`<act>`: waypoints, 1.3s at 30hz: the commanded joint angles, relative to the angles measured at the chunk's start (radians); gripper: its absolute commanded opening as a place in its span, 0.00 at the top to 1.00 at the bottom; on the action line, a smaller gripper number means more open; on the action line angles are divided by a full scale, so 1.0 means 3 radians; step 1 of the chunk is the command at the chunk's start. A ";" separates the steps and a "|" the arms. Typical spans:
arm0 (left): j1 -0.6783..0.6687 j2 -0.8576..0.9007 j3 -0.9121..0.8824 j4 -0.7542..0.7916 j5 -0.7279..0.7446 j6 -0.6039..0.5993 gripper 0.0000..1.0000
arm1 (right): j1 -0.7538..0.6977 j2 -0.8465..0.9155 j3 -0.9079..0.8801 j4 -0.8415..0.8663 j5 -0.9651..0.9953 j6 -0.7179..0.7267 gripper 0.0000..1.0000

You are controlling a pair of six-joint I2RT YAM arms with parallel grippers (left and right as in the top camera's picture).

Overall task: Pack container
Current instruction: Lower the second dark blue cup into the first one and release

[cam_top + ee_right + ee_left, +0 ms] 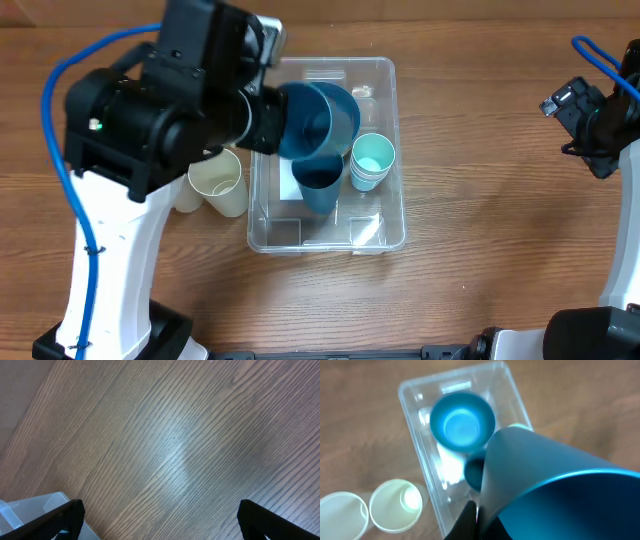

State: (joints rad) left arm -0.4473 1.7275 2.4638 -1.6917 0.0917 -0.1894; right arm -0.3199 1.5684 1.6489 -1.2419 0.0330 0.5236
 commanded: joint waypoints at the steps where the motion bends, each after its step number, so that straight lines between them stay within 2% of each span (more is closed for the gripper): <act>1: -0.0052 -0.0066 -0.0437 0.0006 -0.0058 -0.0069 0.96 | -0.0004 -0.0010 0.0022 0.0022 0.0019 0.0015 0.00; 13: -0.0061 -0.0048 -0.0868 0.0022 -0.0282 -0.0032 0.95 | -0.0004 -0.0010 0.0022 0.0022 0.0019 0.0015 0.00; 22: -0.0064 -0.0048 -0.1280 0.0455 -0.0278 -0.0032 0.95 | -0.0004 -0.0010 0.0022 0.0022 0.0019 0.0015 0.00; 39: -0.0064 -0.0245 -0.1127 0.0546 -0.0220 -0.0056 0.96 | -0.0004 -0.0010 0.0022 0.0022 0.0019 0.0015 0.00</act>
State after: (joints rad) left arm -0.4587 1.6924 2.1048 -1.5394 0.0139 -0.1921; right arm -0.3202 1.5684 1.6489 -1.2415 0.0330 0.5236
